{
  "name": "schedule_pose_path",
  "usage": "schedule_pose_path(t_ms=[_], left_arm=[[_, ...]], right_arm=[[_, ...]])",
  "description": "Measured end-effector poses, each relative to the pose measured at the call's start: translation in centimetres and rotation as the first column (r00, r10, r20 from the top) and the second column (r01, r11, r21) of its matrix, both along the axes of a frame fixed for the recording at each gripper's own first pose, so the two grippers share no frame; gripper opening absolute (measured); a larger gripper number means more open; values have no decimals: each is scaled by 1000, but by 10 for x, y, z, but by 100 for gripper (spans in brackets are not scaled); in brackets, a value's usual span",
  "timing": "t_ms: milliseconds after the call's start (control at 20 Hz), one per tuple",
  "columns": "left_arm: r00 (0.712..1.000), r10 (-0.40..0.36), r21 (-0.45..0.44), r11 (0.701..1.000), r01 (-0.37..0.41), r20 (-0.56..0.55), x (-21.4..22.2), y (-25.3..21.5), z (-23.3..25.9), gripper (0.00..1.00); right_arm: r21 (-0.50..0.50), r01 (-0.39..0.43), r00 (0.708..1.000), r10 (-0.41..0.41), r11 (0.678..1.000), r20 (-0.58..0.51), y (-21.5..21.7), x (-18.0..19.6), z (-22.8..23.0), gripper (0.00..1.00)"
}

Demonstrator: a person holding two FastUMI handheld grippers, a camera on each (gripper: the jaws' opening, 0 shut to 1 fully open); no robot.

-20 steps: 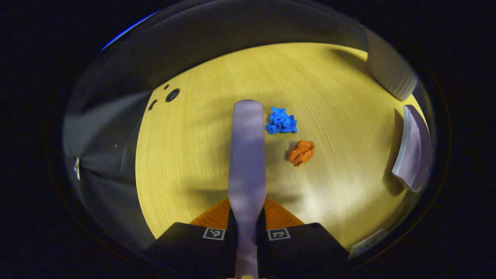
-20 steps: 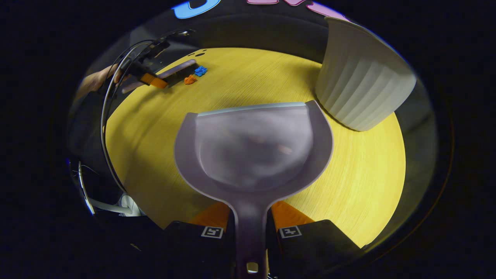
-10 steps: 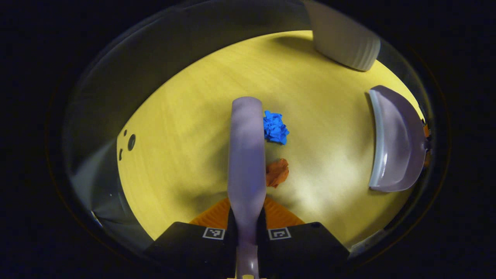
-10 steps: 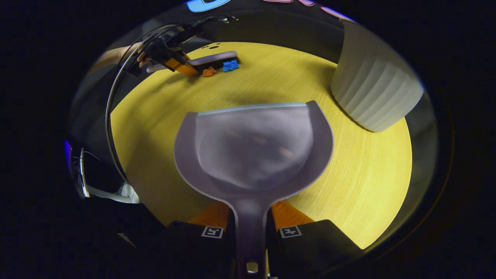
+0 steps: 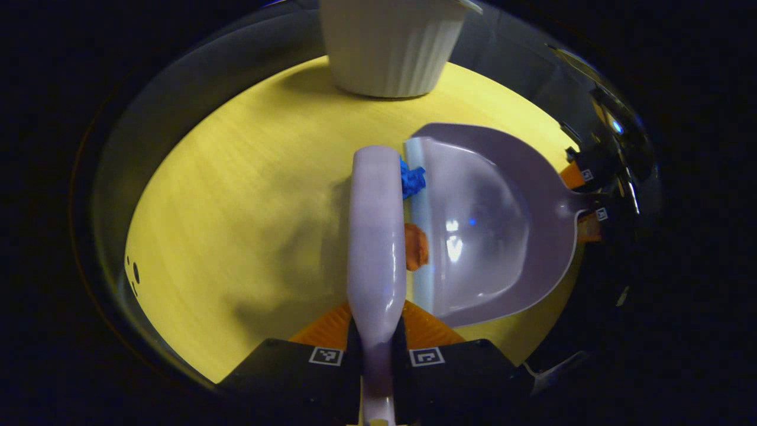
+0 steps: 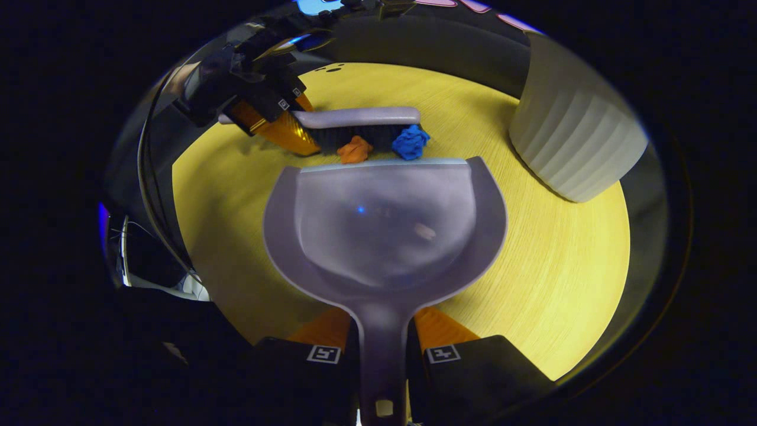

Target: Pick up the small broom and dustpan from the desktop, sweep the trash into the dustpan with the broom, and then empty the trash into the garbage bin.

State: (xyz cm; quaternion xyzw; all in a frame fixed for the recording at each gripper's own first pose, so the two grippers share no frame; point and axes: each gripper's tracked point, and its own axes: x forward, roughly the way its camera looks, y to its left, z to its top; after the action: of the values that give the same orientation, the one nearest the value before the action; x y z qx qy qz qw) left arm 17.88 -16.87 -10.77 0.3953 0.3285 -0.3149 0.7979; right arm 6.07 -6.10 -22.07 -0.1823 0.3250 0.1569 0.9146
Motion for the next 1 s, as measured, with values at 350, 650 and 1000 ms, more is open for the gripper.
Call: schedule_pose_path(t_ms=[350, 650, 1000], left_arm=[[999, -33, -83, 996, 34, 14, -36, -29, 16, 27], [982, 153, -385, 917, -100, 108, -82, 17, 77, 26], [949, 281, -498, 849, -175, 145, -108, 95, 91, 26]], right_arm=[[41, 60, 998, -60, 997, 2, -7, -12, -4, 37], [79, 118, 992, -122, 990, 43, -30, -48, 37, 37], [164, 169, 979, -184, 972, 84, -51, -111, 135, 37]])
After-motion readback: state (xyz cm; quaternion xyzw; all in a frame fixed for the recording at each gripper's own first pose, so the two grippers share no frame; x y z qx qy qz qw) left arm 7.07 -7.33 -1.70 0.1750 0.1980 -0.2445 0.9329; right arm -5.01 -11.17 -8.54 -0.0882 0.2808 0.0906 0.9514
